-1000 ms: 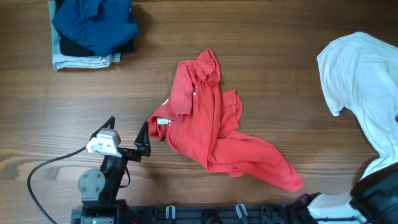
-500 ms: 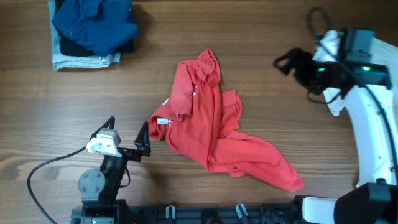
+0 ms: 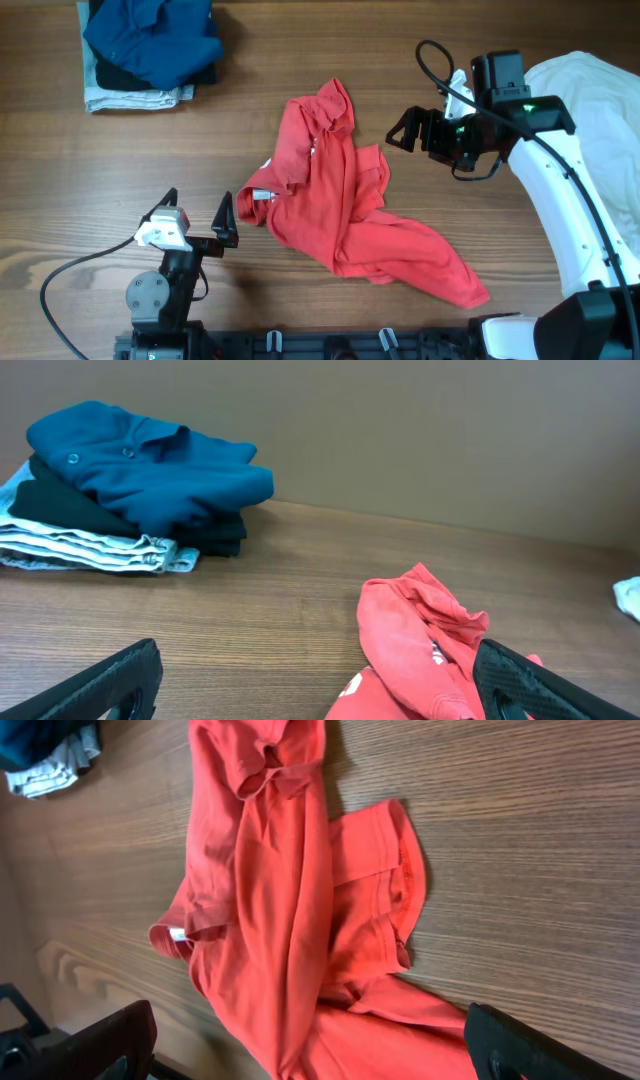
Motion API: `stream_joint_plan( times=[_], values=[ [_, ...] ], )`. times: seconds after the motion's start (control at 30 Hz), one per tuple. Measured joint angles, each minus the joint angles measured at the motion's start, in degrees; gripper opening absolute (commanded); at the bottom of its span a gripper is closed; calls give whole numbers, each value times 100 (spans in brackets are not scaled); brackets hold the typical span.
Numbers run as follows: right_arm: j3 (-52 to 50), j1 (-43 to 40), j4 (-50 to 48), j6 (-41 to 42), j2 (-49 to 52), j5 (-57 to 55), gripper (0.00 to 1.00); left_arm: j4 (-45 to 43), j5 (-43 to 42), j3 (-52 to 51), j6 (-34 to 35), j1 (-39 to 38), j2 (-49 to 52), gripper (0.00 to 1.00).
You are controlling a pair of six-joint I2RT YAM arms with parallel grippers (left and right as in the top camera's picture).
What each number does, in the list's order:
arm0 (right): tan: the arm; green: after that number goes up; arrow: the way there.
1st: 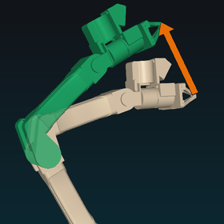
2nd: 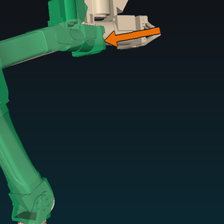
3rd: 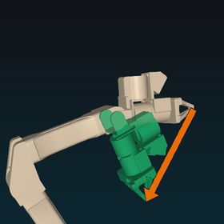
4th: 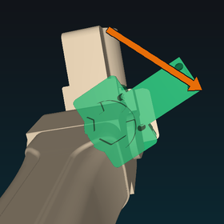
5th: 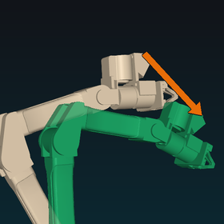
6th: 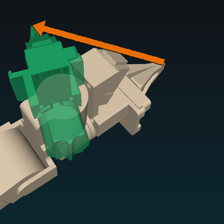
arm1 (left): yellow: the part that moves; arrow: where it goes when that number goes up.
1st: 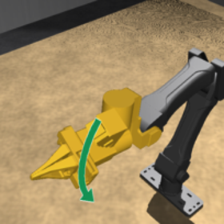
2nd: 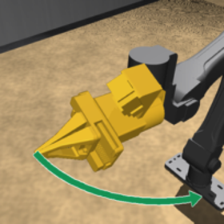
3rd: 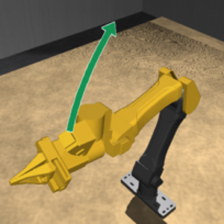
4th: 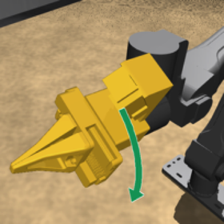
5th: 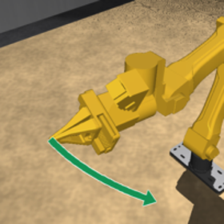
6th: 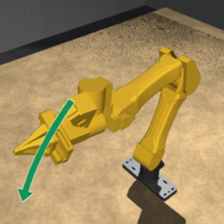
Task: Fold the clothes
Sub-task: 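Grasp the red T-shirt's upper left part with the left gripper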
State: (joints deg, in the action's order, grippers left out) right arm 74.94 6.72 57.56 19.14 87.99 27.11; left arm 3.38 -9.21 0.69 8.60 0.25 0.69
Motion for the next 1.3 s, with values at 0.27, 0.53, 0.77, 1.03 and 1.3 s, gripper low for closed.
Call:
stream_joint_plan(
  times=[0.27,0.53,0.77,1.03,1.3],
  values=[
    [0,0,24,0,9,-81,100,-907,-824,-24,435,0,0,100],
    [0,0,-131,0,9,-219,100,-929,-1703,968,1211,0,680,100],
    [2,0,-190,0,26,-299,100,2295,-1768,3991,79,-229,3840,100],
    [2,0,-96,0,28,-319,100,3226,-1770,5840,-964,-1266,7226,100],
    [2,0,-68,0,31,-490,100,3156,-1161,5949,-743,-1766,7910,100]
  ],
)
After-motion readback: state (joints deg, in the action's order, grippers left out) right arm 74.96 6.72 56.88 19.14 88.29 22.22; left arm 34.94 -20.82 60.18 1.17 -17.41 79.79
